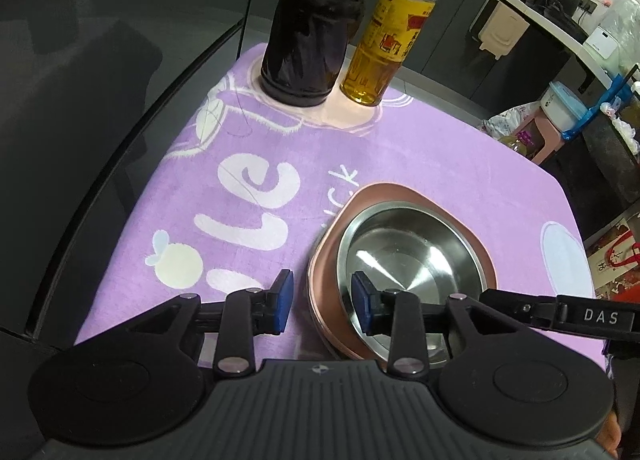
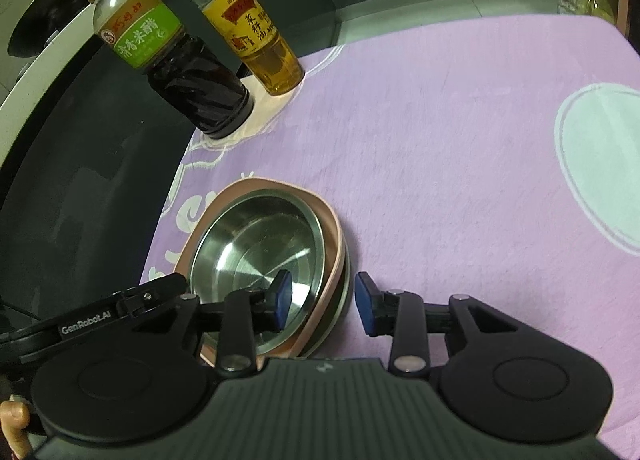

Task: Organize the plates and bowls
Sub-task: 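Lift both grippers away from the steel bowl rim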

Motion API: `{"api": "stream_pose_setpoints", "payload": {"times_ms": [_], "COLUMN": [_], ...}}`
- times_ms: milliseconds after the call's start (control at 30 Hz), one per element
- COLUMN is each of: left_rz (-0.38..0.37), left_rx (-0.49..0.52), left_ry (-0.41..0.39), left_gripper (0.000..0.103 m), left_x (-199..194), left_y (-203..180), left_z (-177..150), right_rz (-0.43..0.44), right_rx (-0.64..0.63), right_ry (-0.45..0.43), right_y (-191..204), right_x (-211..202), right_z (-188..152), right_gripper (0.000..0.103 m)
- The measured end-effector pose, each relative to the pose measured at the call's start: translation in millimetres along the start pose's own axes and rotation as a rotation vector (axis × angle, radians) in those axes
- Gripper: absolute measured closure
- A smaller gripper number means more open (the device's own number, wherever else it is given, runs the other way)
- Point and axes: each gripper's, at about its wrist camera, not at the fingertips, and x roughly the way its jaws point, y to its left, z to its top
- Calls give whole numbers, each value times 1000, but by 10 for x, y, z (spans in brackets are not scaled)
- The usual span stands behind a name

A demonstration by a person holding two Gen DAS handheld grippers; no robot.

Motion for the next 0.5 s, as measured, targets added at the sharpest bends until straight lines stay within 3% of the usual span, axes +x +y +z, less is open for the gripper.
{"api": "stream_pose_setpoints", "payload": {"times_ms": [500], "left_rz": [-15], "left_rx": [5], "left_ry": [35], "left_gripper": [73], "left_x": [151], "left_y": [-2], "left_z": [-15], "right_rz": [13], "right_rx": [24], "right_ry": [40], "right_y": [-36], "right_x": [144], "right_z": [16], "right_gripper": [66]}}
